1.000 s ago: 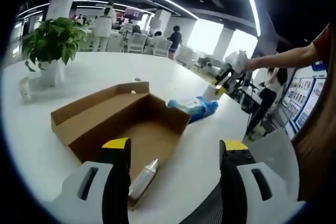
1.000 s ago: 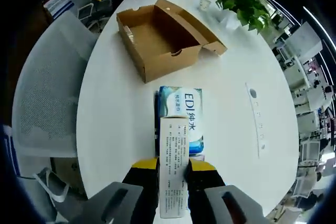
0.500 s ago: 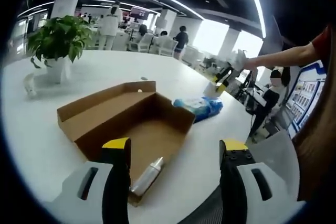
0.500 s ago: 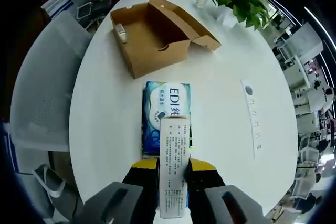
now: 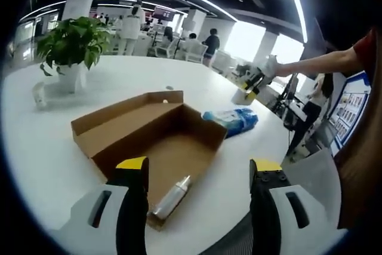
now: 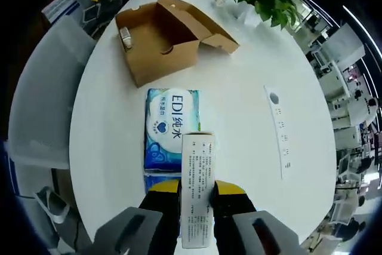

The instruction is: Operate the shoe box by opening the lid, removing the specified soft item, and placing it in the target area until the item is outside and the box remains undamaged.

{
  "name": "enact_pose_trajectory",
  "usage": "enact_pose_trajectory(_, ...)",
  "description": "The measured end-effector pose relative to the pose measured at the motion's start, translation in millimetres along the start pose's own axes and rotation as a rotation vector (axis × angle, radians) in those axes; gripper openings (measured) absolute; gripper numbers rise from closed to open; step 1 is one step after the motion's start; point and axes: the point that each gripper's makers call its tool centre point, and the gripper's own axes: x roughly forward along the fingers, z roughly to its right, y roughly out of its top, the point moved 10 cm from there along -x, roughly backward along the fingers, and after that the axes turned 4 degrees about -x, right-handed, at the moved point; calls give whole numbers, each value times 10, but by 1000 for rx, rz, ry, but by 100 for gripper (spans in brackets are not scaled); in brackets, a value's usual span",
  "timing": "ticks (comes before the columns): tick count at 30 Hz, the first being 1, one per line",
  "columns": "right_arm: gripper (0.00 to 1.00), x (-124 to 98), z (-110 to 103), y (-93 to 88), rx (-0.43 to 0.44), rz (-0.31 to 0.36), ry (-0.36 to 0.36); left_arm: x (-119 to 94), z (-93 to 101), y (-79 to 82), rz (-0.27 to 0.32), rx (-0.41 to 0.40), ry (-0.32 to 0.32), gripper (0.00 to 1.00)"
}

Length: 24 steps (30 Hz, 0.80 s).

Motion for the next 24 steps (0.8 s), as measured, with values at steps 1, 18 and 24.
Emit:
enact_pose_trajectory(1, 16, 0, 20, -10, 0, -2, 0, -1, 1, 4, 0, 0, 1, 68)
enact_pose_trajectory(18, 16, 29, 130, -154, 13, -40, -17, -50, -38, -4, -10, -12, 33, 68)
enact_pose_trajectory(24, 16, 98, 161, -187, -3, -55, -14, -51, -51, 11, -11, -17, 40, 68)
